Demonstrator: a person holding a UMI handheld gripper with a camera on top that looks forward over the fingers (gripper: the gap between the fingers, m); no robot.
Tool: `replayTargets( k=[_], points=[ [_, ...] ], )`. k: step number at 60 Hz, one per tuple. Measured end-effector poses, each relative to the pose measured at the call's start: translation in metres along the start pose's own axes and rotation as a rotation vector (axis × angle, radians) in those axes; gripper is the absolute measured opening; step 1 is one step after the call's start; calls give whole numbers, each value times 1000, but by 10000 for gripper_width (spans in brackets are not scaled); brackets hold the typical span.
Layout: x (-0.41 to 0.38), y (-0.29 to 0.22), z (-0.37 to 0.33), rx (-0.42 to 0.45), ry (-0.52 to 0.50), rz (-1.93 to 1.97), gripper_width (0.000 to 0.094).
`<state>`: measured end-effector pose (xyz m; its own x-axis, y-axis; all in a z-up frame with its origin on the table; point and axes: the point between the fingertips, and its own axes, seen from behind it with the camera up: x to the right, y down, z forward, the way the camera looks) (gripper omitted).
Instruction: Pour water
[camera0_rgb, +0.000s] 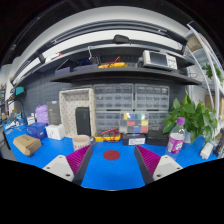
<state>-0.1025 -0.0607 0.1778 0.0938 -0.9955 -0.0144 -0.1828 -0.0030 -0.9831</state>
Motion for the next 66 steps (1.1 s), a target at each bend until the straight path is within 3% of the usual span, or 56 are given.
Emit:
replayTargets(
  k=[17,27,38,55,62,66],
  points=[
    [64,44,-14,14,26,17,867],
    [136,76,-28,1,118,46,868],
    [204,69,-3,39,204,2,853],
    [238,39,64,66,165,45,852],
    [240,31,77,73,159,26,785],
    [237,30,81,72,158,15,695]
  ],
)
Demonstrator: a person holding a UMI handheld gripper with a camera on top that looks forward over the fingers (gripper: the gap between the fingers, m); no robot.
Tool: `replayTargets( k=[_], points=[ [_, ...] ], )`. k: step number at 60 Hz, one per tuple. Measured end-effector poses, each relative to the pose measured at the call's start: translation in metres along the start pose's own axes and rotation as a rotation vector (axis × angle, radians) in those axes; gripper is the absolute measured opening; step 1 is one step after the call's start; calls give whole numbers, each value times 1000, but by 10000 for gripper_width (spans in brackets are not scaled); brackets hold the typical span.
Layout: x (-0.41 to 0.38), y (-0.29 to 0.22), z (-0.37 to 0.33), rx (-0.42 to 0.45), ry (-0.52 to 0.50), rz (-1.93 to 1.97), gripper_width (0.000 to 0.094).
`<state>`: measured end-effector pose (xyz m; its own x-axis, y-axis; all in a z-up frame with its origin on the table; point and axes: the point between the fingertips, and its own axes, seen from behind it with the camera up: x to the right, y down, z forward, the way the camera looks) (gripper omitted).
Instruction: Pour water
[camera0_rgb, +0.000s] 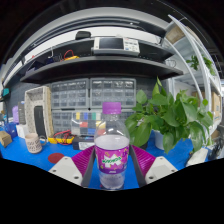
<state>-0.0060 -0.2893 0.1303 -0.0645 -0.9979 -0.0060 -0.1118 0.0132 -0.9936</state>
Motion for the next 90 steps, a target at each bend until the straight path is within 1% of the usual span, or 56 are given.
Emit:
replayTargets(
  k=[3,4,5,8,12,14,16,19,23,25,38,44,51,56,71,79,90],
  points=[
    [-1,1,2,2,2,-18,607],
    [-2,2,3,1,3,-25,605],
    [-2,3,4,-3,6,-33,524],
    [-4,1,6,10,14,-40,522],
    [-5,1,6,12,11,-43,487],
    [-4,1,6,9,13,-41,466],
    [-5,2,7,5,12,-40,417],
    [-4,3,6,-4,12,-29,377],
    [-3,2,7,-12,9,-24,360],
    [-4,3,7,-16,4,-23,315],
    [-2,2,9,-21,26,-8,313],
    [1,2,12,-44,47,-31,312],
    [-10,-8,20,-62,72,-202,312],
    [-34,-22,31,-57,74,-386,312],
    [-144,-57,82,-3,60,-1042,326],
    [-201,-68,101,57,49,-1303,325],
    [-263,-71,124,134,45,-1623,324]
  ],
)
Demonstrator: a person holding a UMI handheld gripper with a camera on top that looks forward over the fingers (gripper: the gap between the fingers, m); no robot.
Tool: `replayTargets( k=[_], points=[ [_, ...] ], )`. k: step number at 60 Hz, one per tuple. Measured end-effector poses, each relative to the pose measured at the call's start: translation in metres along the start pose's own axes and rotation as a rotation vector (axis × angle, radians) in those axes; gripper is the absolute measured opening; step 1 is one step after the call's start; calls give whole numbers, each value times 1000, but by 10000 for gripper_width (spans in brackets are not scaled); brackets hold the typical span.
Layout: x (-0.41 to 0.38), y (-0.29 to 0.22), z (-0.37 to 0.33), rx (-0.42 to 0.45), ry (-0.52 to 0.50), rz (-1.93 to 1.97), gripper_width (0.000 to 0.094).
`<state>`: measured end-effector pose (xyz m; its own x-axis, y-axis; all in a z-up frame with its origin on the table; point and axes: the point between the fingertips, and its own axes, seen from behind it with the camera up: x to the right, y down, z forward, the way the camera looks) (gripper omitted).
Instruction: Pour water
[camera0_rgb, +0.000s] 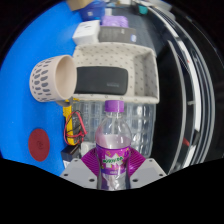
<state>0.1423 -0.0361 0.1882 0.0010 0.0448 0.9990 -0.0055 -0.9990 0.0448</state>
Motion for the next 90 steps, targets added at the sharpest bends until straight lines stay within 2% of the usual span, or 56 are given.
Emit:
replayTargets(
  k=[18,37,51,63,73,78,79,80,90],
  points=[
    [-2,-60,14,66,93,-508,323],
    [-13,-70,16,76,97,-598,324],
    [-5,-62,5,76,-10,24,327],
    [11,-66,-7,135,-163,782,326],
    [2,-51,-6,122,-304,1301,326],
    [-9,-37,-1,121,-338,1449,326],
    [-13,-45,-9,90,-300,1472,325],
    [-15,-37,-5,98,-313,1487,326],
    [-55,-23,2,63,-340,1534,324]
  ],
)
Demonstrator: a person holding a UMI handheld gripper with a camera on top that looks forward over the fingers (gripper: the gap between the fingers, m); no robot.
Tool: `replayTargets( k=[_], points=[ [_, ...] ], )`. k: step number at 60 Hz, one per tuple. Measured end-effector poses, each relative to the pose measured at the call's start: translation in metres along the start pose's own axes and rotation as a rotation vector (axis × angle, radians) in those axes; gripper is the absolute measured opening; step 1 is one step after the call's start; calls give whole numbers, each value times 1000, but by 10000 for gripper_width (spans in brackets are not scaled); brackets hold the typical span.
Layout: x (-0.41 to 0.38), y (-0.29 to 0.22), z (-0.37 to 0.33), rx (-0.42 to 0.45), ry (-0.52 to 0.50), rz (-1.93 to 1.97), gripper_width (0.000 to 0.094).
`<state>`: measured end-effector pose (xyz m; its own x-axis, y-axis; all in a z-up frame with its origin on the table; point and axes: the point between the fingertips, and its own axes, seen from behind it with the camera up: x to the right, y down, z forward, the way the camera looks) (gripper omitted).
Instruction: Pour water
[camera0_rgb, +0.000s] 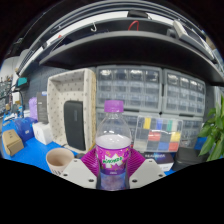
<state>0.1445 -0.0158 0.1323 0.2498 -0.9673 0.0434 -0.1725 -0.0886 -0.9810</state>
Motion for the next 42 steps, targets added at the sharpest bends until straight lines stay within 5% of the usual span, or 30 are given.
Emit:
replayTargets(
  k=[16,26,32,42],
  points=[
    [3,7,-4,40,-1,9,369],
    [6,9,-4,30,31,24,546],
    [3,17,-9,-17,27,68,858],
    [-6,23,-45,-26,28,104,868]
  ],
)
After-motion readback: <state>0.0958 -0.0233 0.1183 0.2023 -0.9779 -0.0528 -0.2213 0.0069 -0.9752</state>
